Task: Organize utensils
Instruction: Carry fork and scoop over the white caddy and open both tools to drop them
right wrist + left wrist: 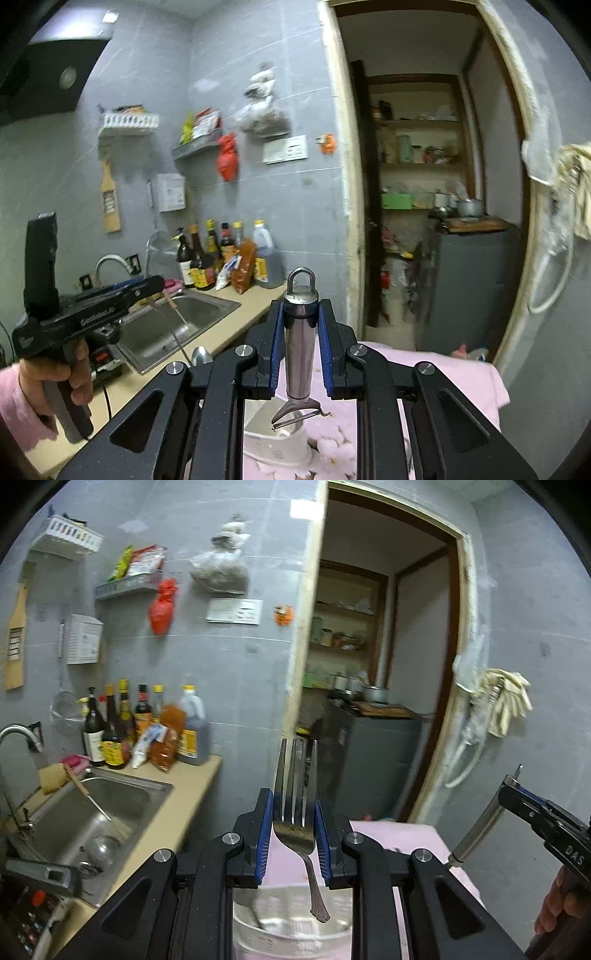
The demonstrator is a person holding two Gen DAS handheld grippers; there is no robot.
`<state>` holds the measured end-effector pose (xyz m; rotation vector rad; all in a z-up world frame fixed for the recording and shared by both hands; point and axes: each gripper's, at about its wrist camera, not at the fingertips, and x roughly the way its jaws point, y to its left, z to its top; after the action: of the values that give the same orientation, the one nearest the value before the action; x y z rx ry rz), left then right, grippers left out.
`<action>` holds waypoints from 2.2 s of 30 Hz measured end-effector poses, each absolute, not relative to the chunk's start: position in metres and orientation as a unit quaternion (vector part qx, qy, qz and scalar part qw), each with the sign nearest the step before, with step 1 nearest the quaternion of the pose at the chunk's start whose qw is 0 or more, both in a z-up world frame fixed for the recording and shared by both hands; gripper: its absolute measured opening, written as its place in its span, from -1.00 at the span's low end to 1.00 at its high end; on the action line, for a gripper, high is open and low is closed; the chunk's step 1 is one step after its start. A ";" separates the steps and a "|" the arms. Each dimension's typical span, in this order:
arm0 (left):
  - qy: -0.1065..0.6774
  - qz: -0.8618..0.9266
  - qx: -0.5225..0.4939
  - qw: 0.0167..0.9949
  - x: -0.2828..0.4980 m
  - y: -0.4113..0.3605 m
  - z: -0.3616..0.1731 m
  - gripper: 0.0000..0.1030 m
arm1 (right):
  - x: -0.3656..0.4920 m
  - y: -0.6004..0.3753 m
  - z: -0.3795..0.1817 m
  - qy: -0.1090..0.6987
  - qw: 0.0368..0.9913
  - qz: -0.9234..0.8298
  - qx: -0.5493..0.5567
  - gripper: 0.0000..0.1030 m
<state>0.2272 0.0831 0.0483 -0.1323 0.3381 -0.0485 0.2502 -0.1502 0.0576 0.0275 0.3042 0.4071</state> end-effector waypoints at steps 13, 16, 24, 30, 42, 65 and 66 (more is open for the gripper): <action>0.198 -0.018 -0.047 0.979 0.259 0.105 0.012 -0.60 | 0.277 -0.117 0.034 0.172 0.956 0.235 -0.038 -0.68; 0.200 -0.020 -0.033 0.979 0.259 0.101 0.008 -0.60 | 0.279 -0.116 0.035 0.175 0.955 0.236 -0.037 -0.69; 0.213 -0.025 -0.037 0.976 0.261 0.104 0.000 -0.60 | 0.279 -0.113 0.031 0.175 0.950 0.255 -0.040 -0.68; 0.224 -0.029 -0.029 0.974 0.263 0.099 -0.007 -0.60 | 0.278 -0.113 0.032 0.172 0.948 0.265 -0.037 -0.69; 0.241 -0.029 -0.031 0.969 0.262 0.095 -0.015 -0.60 | 0.282 -0.113 0.031 0.172 0.943 0.282 -0.045 -0.69; 0.267 -0.031 -0.039 0.962 0.265 0.093 -0.028 -0.60 | 0.294 -0.107 0.002 0.215 0.920 0.321 -0.066 -0.68; 0.269 -0.033 -0.041 0.962 0.265 0.093 -0.029 -0.60 | 0.294 -0.109 0.000 0.218 0.921 0.317 -0.060 -0.67</action>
<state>0.2651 0.0935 -0.0294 -0.0829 0.5445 -0.0663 0.2937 -0.1095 0.0002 -0.1230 0.4486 0.6520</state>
